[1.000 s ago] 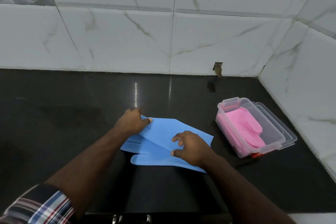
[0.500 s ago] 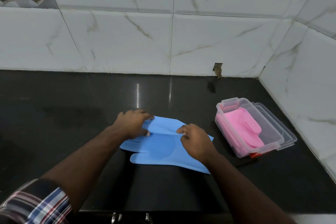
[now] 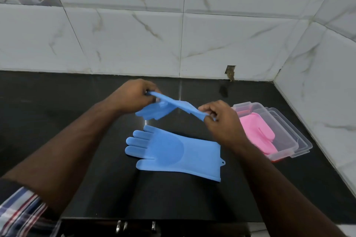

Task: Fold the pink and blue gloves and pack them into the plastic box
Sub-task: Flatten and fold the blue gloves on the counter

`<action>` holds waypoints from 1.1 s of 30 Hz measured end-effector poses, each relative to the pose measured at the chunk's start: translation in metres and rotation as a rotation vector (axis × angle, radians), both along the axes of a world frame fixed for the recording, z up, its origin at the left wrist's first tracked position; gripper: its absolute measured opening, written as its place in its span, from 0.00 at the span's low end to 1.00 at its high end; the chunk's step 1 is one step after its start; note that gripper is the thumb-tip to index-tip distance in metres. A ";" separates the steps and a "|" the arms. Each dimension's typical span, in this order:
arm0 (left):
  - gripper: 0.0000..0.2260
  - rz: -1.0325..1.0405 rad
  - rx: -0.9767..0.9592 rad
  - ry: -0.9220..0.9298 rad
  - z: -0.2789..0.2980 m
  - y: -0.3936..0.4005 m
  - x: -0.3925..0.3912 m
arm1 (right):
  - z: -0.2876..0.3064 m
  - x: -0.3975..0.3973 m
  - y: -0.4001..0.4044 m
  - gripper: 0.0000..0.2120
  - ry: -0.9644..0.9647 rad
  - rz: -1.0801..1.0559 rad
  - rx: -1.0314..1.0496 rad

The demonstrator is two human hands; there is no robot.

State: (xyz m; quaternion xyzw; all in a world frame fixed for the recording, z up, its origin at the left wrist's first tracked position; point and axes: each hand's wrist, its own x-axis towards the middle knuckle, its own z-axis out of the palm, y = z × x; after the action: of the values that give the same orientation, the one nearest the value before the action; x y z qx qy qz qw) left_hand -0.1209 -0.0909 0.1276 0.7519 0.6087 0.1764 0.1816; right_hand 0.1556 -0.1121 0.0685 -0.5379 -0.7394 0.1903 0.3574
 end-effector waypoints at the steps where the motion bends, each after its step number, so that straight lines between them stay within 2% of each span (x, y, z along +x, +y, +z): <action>1: 0.04 -0.053 -0.131 0.008 -0.001 -0.004 -0.009 | -0.001 0.002 -0.007 0.16 -0.011 0.055 -0.080; 2: 0.04 -0.112 -0.294 0.046 -0.005 -0.009 -0.017 | -0.003 0.004 -0.013 0.16 -0.064 0.129 -0.208; 4: 0.13 -0.162 -0.580 0.159 -0.016 -0.018 -0.030 | -0.010 0.005 -0.023 0.16 -0.248 0.290 -0.482; 6: 0.17 -0.101 -0.647 0.179 -0.033 -0.025 -0.037 | -0.022 0.002 -0.029 0.15 -0.303 0.329 -0.586; 9: 0.22 0.075 -0.538 0.079 -0.060 -0.026 -0.043 | -0.042 -0.008 -0.030 0.16 -0.302 0.289 -0.532; 11: 0.25 0.193 -0.463 0.053 -0.079 -0.026 -0.043 | -0.056 -0.016 -0.034 0.21 -0.349 0.324 -0.507; 13: 0.21 0.291 -0.392 0.103 -0.095 -0.031 -0.040 | -0.066 -0.023 -0.043 0.30 -0.424 0.384 -0.528; 15: 0.16 0.356 -0.413 0.046 -0.110 -0.038 -0.038 | -0.073 -0.028 -0.049 0.33 -0.565 0.403 -0.505; 17: 0.14 0.422 -0.489 -0.124 -0.121 -0.043 -0.036 | -0.076 -0.030 -0.049 0.29 -0.630 0.377 -0.406; 19: 0.13 0.474 -0.452 -0.213 -0.129 -0.042 -0.037 | -0.076 -0.028 -0.044 0.25 -0.619 0.346 -0.315; 22: 0.05 0.531 -0.382 -0.361 -0.126 -0.040 -0.030 | -0.072 -0.026 -0.033 0.25 -0.629 0.290 -0.267; 24: 0.04 0.541 -0.412 -0.379 -0.124 -0.040 -0.026 | -0.067 -0.024 -0.026 0.24 -0.591 0.283 -0.324; 27: 0.05 0.530 -0.460 -0.304 -0.126 -0.044 -0.030 | -0.062 -0.016 -0.024 0.19 -0.397 0.283 -0.489; 30: 0.10 0.476 -0.230 -0.079 -0.129 -0.048 -0.038 | -0.065 -0.005 -0.023 0.18 -0.358 0.190 -0.484; 32: 0.08 0.340 -0.101 -0.121 -0.127 -0.050 -0.030 | -0.069 0.000 -0.023 0.19 -0.432 0.175 -0.485; 33: 0.07 0.244 -0.111 -0.141 -0.125 -0.054 -0.022 | -0.071 0.002 -0.023 0.19 -0.463 0.185 -0.492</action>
State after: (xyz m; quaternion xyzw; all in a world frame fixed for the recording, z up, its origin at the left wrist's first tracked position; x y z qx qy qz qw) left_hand -0.1431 -0.1448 0.0022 0.6469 0.6900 0.2157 0.2425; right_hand 0.1578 -0.1355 -0.0028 -0.5675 -0.7785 0.2671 0.0211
